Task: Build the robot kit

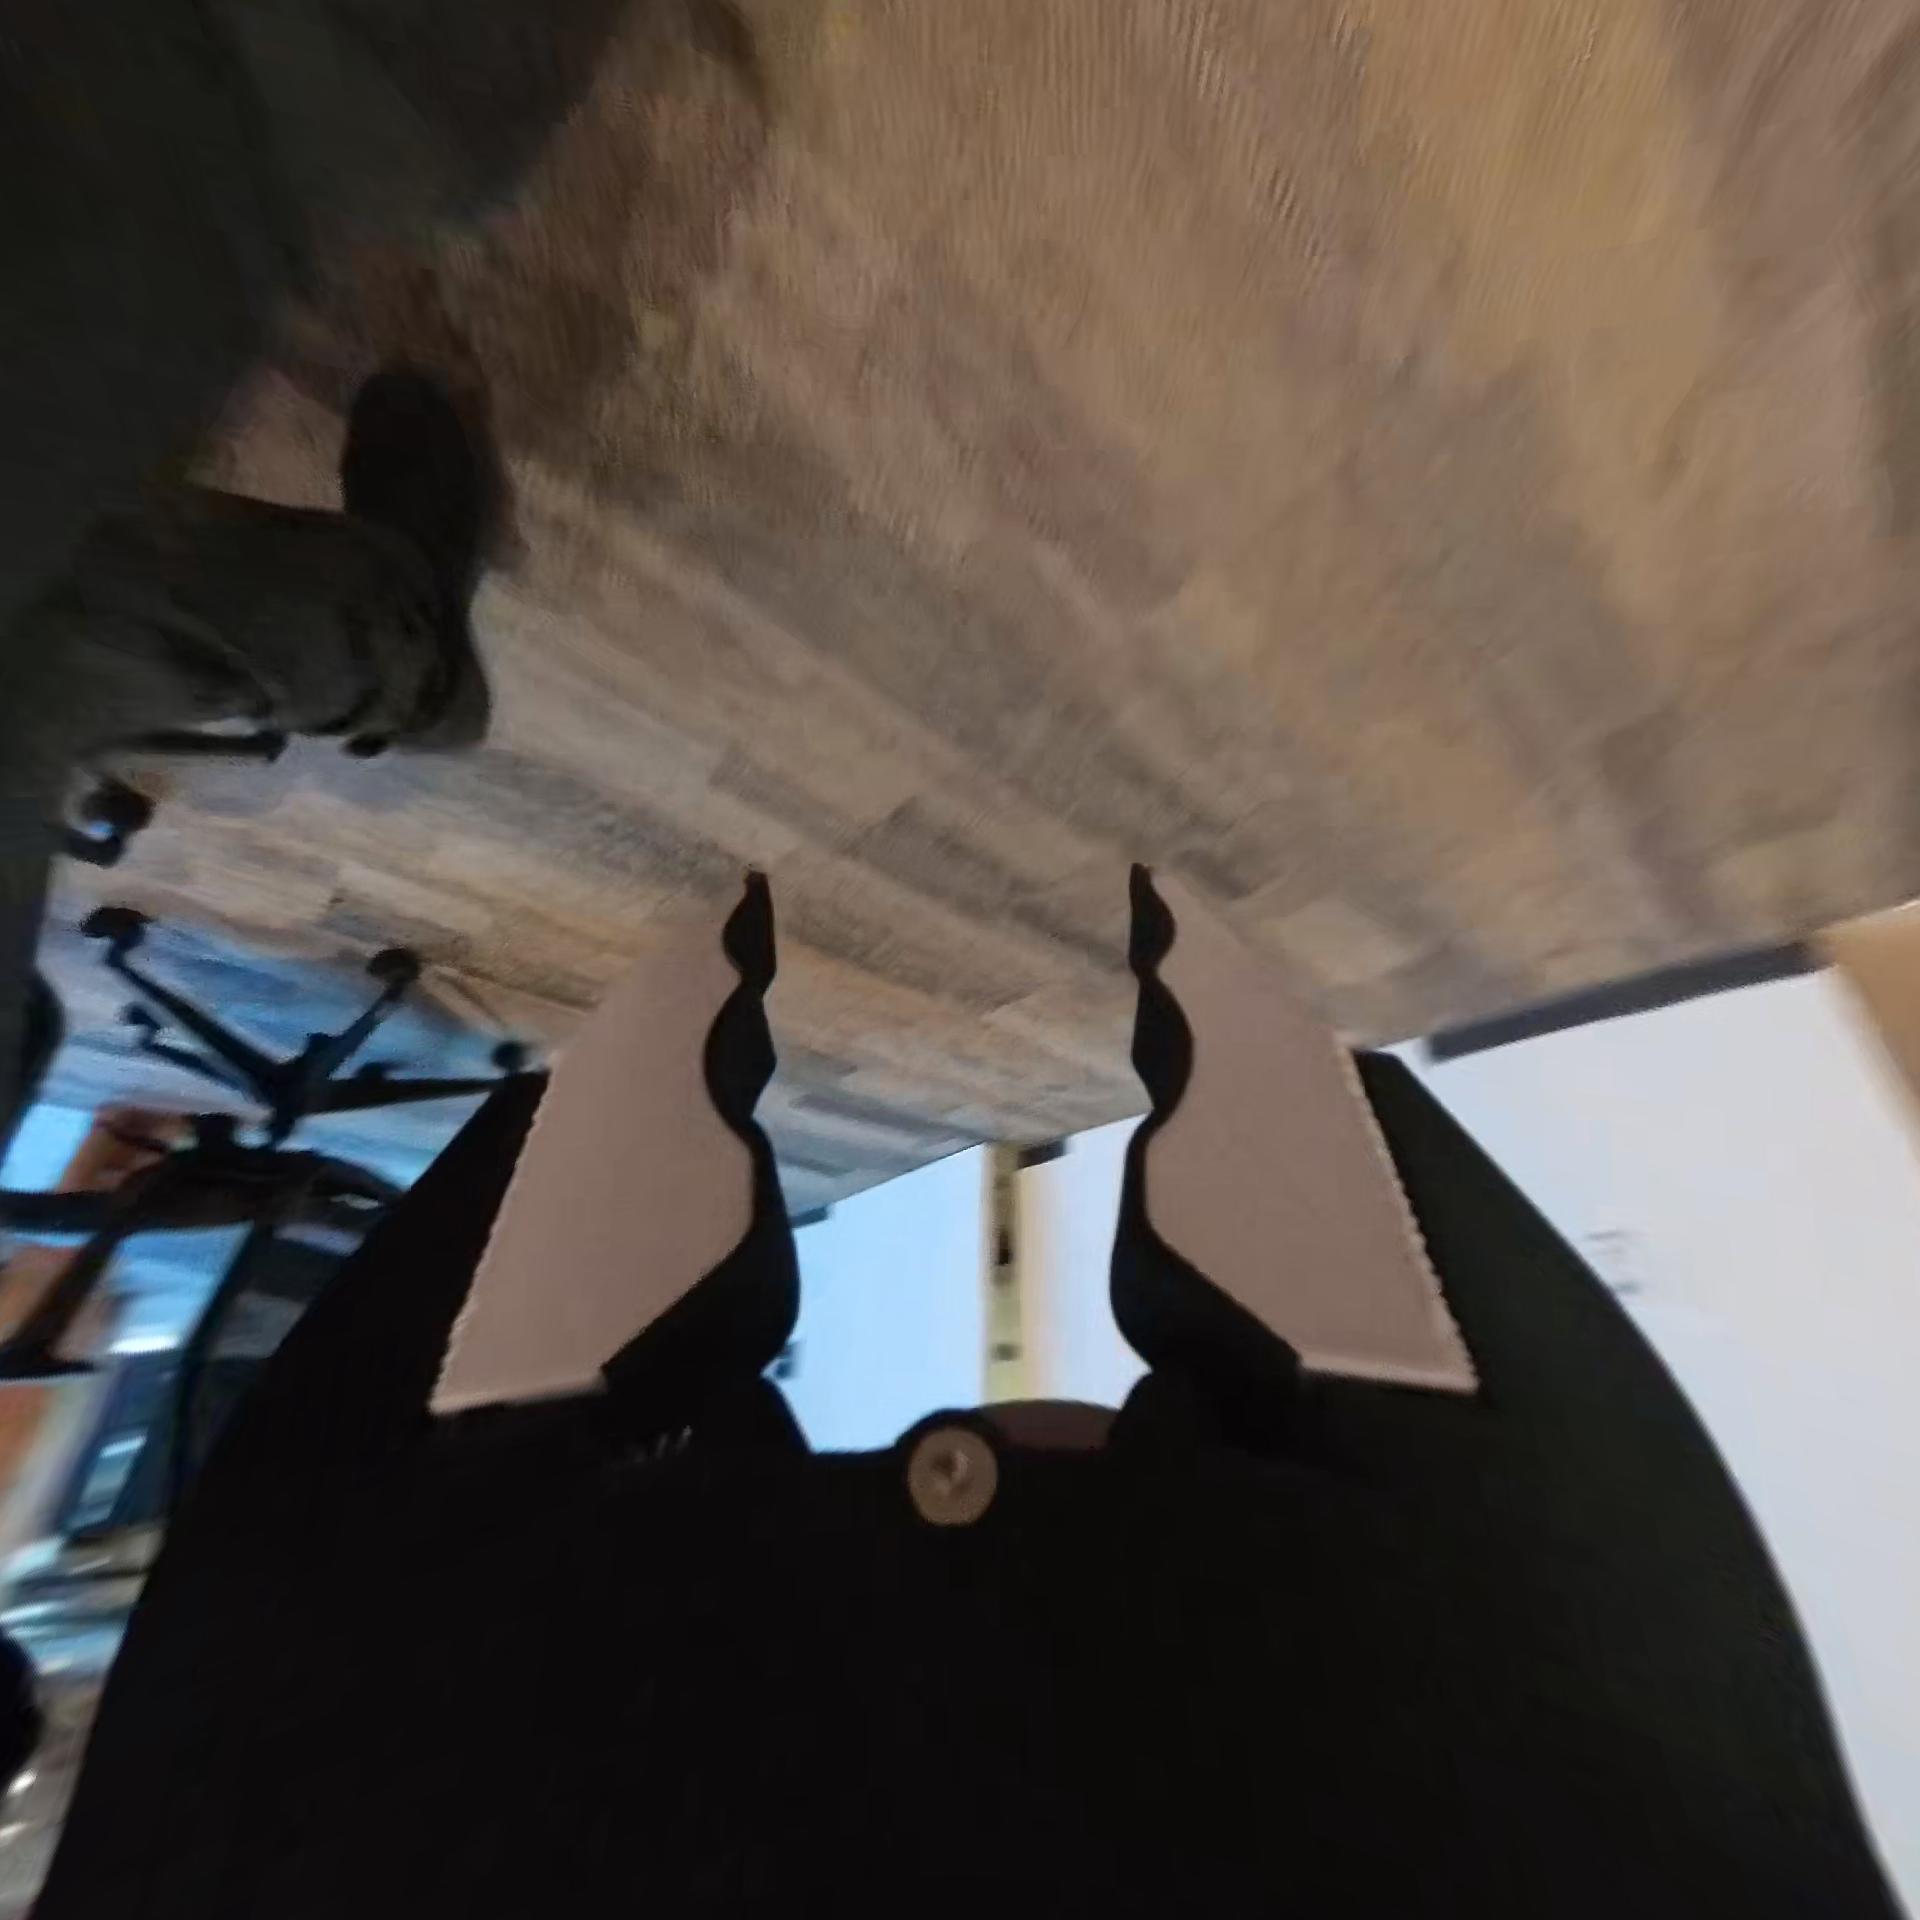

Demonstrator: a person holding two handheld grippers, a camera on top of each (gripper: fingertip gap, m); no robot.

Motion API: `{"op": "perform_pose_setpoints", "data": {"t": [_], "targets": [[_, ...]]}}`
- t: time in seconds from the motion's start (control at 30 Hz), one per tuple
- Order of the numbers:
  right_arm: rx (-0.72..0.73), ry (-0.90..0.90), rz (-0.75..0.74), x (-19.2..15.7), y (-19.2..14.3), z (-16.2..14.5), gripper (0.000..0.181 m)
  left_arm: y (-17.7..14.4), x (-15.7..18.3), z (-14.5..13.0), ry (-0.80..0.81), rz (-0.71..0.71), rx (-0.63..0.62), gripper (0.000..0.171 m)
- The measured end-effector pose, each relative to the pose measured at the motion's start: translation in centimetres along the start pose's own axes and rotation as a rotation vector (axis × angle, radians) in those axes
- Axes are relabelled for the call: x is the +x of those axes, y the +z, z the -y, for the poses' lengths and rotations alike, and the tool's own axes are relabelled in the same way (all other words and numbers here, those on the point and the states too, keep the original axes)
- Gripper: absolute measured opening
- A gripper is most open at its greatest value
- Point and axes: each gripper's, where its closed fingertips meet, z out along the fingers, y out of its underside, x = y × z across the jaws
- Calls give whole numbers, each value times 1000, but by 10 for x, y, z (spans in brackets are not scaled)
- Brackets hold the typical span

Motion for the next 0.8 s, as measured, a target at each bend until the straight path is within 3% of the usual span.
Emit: {"op": "perform_pose_setpoints", "data": {"t": [0.1,0.13,0.23,0.33,0.4,0.5,0.6,0.7,0.8], "targets": [[59,-240,-163,19,-102,151,70,-62,-35,68,-96,66,139,49],[72,-337,-229,21,-139,197,71,-87,-49,94,-131,87,216,35],[146,-591,-427,14,-245,342,73,-145,-106,161,-216,139,414,56],[143,-705,-588,-1,-323,472,78,-166,-182,203,-346,141,519,61],[137,-670,-633,-21,-363,543,79,-167,-238,219,-438,121,548,61],[183,-498,-497,-93,-402,615,77,-172,-324,233,-528,85,556,59],[201,-519,-481,-169,-432,665,68,-197,-416,231,-587,94,518,55],[146,-628,-545,-235,-457,708,70,-252,-501,223,-622,105,463,55],[140,-691,-534,-309,-473,765,66,-324,-596,231,-604,184,519,53]]}}
